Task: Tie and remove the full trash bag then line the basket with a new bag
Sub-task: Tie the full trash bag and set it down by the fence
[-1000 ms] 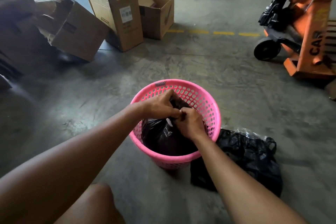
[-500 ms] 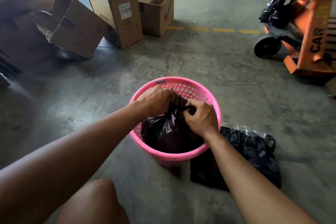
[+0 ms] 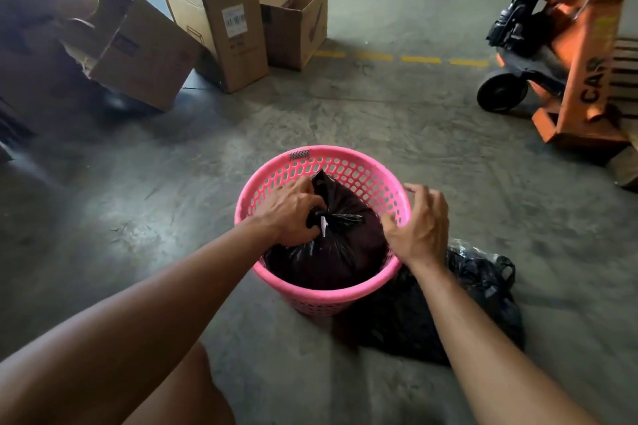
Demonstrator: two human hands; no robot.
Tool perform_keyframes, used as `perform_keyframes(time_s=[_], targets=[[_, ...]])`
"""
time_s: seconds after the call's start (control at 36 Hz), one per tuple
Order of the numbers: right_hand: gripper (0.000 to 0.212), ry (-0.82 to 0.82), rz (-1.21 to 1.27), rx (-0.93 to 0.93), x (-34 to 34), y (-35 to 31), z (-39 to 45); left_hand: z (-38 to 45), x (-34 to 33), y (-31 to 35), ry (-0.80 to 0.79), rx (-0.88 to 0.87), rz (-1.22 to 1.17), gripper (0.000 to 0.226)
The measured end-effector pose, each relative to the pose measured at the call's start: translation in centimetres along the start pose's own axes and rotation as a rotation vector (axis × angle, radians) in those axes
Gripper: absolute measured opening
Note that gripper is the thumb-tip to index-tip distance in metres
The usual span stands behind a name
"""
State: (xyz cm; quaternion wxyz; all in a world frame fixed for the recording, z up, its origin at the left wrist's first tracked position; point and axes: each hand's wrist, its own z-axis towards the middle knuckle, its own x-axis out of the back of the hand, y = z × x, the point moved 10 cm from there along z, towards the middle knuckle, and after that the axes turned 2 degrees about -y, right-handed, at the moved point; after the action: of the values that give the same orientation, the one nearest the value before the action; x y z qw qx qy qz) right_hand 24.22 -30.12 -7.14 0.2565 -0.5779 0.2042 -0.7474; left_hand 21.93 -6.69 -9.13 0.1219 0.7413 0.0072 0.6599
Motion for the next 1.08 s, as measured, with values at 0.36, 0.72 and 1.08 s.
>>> perform_keyframes(time_s=[0.36, 0.72, 1.08], targets=[[0.042, -0.133, 0.094, -0.338, -2.6, 3.8, -3.0, 0.4, 2.4, 0.0, 0.169, 0.132, -0.155, 0.032], [0.074, 0.021, 0.497, -0.064, 3.1, -1.4, -0.2, -1.5, 20.5, 0.0, 0.535, 0.134, -0.458, 0.023], [0.096, -0.298, 0.703, 0.396, 2.6, -24.6, 4.0, -13.6, 33.6, -8.8, 0.985, 0.235, -0.498, 0.023]])
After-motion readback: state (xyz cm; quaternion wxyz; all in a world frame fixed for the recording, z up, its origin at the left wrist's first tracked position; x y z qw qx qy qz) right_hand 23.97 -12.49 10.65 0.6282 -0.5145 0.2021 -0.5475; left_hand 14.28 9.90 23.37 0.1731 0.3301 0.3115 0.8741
